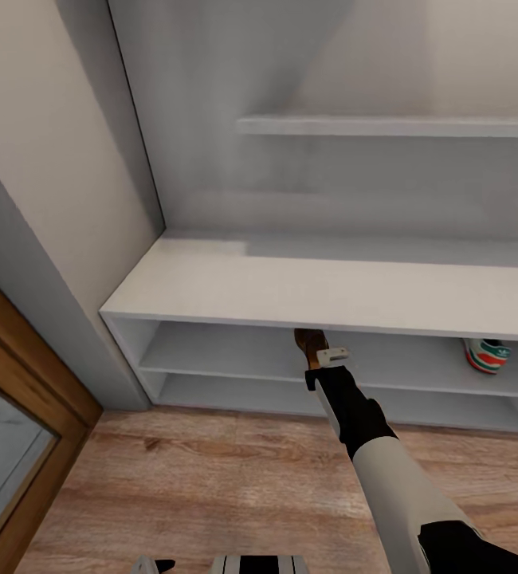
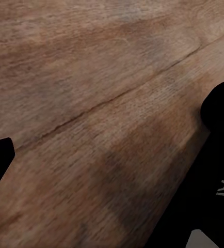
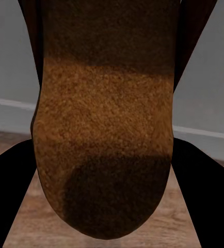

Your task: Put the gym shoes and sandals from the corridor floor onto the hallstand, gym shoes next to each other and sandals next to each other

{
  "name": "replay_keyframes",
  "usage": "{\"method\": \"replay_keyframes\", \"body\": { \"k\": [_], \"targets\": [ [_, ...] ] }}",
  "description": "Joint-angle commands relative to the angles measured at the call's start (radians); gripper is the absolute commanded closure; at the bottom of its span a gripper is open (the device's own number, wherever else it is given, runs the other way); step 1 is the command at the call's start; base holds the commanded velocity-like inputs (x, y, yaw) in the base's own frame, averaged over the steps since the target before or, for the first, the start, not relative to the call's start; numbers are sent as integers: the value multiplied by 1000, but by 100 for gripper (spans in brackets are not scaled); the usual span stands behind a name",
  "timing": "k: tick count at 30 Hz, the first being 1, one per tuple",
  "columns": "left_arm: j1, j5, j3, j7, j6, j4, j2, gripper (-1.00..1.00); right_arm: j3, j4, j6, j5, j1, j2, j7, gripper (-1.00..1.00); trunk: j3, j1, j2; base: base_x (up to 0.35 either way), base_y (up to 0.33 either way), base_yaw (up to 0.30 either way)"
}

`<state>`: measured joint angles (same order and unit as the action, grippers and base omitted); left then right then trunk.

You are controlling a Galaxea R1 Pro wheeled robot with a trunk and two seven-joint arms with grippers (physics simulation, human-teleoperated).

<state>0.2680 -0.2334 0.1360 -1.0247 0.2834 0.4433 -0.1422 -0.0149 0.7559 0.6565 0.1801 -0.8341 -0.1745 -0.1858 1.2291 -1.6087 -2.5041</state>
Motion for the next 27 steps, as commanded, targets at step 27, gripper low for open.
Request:
{"method": "replay_keyframes", "body": {
  "k": [27],
  "targets": [
    [-1, -15, 7, -1, 5, 3, 9, -100, -2, 2, 6, 2, 0, 0, 0, 100, 42, -3, -2, 12, 0, 0]
  ]
}}
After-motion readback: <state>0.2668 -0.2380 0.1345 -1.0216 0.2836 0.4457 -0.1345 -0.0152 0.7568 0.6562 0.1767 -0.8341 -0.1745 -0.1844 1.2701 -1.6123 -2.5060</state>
